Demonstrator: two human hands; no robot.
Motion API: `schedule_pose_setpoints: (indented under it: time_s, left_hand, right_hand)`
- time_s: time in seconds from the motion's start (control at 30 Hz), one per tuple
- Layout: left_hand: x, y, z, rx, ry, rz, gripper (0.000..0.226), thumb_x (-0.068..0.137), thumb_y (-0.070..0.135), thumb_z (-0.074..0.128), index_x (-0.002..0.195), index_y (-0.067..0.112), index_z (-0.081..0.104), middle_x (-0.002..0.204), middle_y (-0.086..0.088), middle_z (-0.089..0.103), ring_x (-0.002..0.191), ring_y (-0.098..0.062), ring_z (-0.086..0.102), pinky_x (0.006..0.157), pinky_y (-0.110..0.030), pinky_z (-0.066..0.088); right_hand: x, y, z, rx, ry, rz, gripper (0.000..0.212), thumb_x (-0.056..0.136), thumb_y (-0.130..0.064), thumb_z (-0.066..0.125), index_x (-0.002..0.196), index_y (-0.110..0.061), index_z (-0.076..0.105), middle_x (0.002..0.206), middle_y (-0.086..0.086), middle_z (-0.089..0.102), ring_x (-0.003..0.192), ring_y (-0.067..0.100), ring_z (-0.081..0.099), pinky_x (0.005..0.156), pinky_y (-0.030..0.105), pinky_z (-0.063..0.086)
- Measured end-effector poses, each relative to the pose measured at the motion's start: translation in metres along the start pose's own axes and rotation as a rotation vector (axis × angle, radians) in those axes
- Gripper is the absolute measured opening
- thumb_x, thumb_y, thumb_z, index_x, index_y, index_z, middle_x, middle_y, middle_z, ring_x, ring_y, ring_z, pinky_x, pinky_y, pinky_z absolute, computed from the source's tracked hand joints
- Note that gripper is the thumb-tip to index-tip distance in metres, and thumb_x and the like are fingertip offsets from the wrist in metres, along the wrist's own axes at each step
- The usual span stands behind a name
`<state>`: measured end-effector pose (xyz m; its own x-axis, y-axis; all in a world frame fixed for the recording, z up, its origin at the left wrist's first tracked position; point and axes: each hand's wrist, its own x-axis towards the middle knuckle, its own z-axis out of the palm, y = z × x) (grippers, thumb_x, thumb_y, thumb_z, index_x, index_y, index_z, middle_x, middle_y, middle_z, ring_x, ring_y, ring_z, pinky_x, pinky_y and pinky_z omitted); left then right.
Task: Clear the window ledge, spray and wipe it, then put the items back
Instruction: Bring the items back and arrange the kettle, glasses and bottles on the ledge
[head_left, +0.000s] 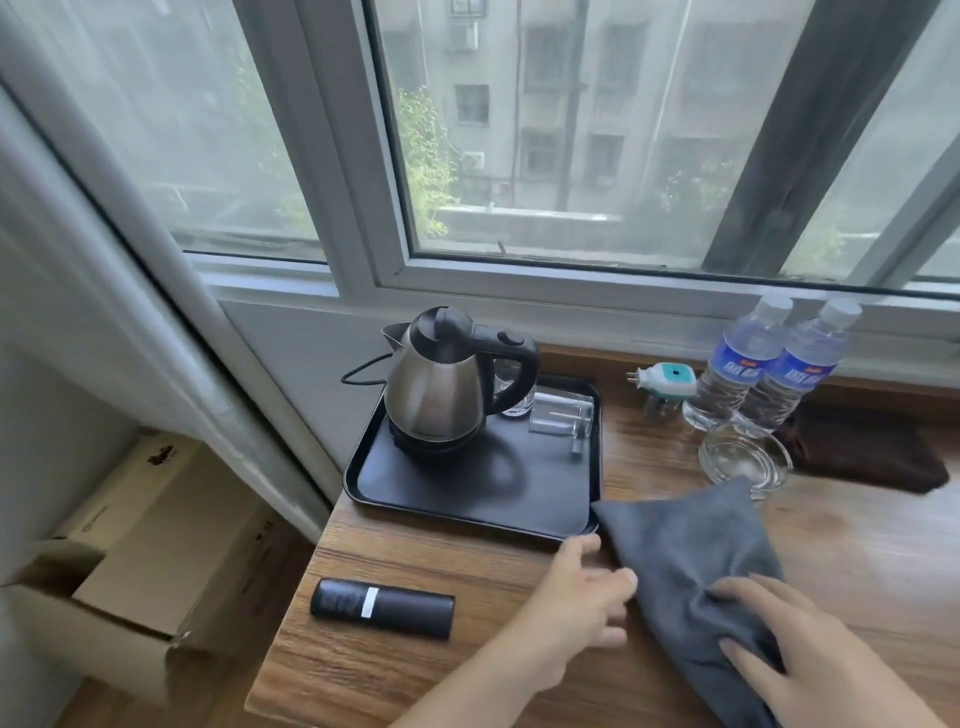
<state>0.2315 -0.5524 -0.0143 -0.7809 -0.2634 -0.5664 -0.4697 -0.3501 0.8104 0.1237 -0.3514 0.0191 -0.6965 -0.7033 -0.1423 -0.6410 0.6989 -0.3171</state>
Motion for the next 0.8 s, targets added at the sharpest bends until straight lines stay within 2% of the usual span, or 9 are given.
schedule_pose_setpoints:
  time_s: [0.07,0.17,0.23,0.3,0.43,0.5,0.6,0.7,0.8]
  left_hand:
    - [-0.006,0.010,-0.028,-0.009,0.017,0.011,0.048,0.098,0.022,0.066,0.139,0.025,0.042,0.121,-0.003,0.061,0.117,-0.025,0.066,0.094,-0.041,0.060]
    - [-0.016,0.023,-0.075,-0.011,0.038,0.043,0.042,0.099,0.020,0.066,0.136,0.024,0.048,0.119,-0.004,0.062,0.116,-0.026,0.068,0.094,-0.042,0.060]
    - [-0.021,0.030,-0.108,0.015,0.067,0.077,0.036,0.099,0.019,0.065,0.132,0.023,0.052,0.118,-0.005,0.065,0.112,-0.024,0.069,0.092,-0.041,0.061]
    - [-0.023,0.040,-0.140,0.037,0.110,0.129,0.033,0.099,0.018,0.065,0.130,0.022,0.055,0.113,-0.005,0.069,0.106,-0.021,0.072,0.091,-0.040,0.062]
    - [-0.019,0.060,-0.196,0.062,0.234,0.237,0.028,0.099,0.015,0.065,0.124,0.025,0.057,0.114,-0.003,0.070,0.102,-0.018,0.073,0.089,-0.039,0.062]
    - [-0.013,0.068,-0.219,0.094,0.312,0.302,0.029,0.097,0.014,0.067,0.121,0.029,0.057,0.120,0.001,0.068,0.101,-0.015,0.072,0.089,-0.040,0.062]
    - [0.000,0.078,-0.246,0.213,0.408,0.421,0.043,0.092,0.022,0.075,0.128,0.032,0.053,0.125,0.014,0.062,0.097,-0.001,0.069,0.090,-0.035,0.059]
    - [0.015,0.089,-0.257,0.338,0.428,0.487,0.060,0.086,0.027,0.082,0.133,0.032,0.045,0.124,0.025,0.054,0.104,0.009,0.060,0.085,-0.015,0.047]
    - [0.033,0.094,-0.257,0.457,0.414,0.480,0.072,0.080,0.030,0.087,0.136,0.033,0.040,0.123,0.029,0.050,0.109,0.015,0.052,0.086,-0.008,0.040]
  right_hand:
    - [-0.002,-0.005,0.007,0.029,0.026,0.040,0.050,0.077,-0.032,0.079,0.124,-0.034,0.065,0.117,-0.010,0.061,0.098,0.017,0.071,0.084,0.036,0.056]
    - [-0.002,-0.006,0.020,0.057,0.000,0.207,0.065,0.057,-0.034,0.094,0.114,-0.042,0.062,0.104,-0.011,0.057,0.088,0.020,0.074,0.074,0.033,0.053]
    - [-0.001,-0.008,0.023,0.005,-0.046,0.259,0.065,0.058,-0.066,0.084,0.113,-0.046,0.056,0.103,-0.016,0.054,0.095,0.017,0.071,0.082,0.032,0.051]
    - [0.007,-0.019,0.019,-0.043,-0.102,0.312,0.064,0.061,-0.088,0.054,0.111,-0.048,0.054,0.103,-0.016,0.052,0.104,0.016,0.063,0.088,0.034,0.048]
    - [0.048,-0.091,-0.009,-0.189,-0.078,0.343,0.051,0.088,-0.069,0.054,0.122,-0.034,0.063,0.122,-0.007,0.060,0.123,0.023,0.055,0.099,0.037,0.046]
    - [0.084,-0.128,-0.020,-0.041,0.083,0.274,0.042,0.095,-0.050,0.063,0.126,-0.022,0.068,0.127,-0.002,0.069,0.124,0.022,0.060,0.103,0.036,0.046]
    - [0.141,-0.176,-0.029,0.344,0.344,0.184,0.033,0.097,-0.041,0.065,0.126,-0.024,0.068,0.118,-0.003,0.073,0.112,0.017,0.068,0.102,0.041,0.052]
    - [0.190,-0.203,-0.026,0.624,0.422,0.133,0.041,0.101,-0.044,0.062,0.137,-0.026,0.058,0.122,-0.005,0.067,0.114,0.015,0.066,0.103,0.042,0.053]
    - [0.220,-0.207,-0.017,0.687,0.421,0.119,0.047,0.102,-0.046,0.060,0.141,-0.021,0.056,0.117,-0.005,0.066,0.112,0.016,0.064,0.103,0.036,0.050]
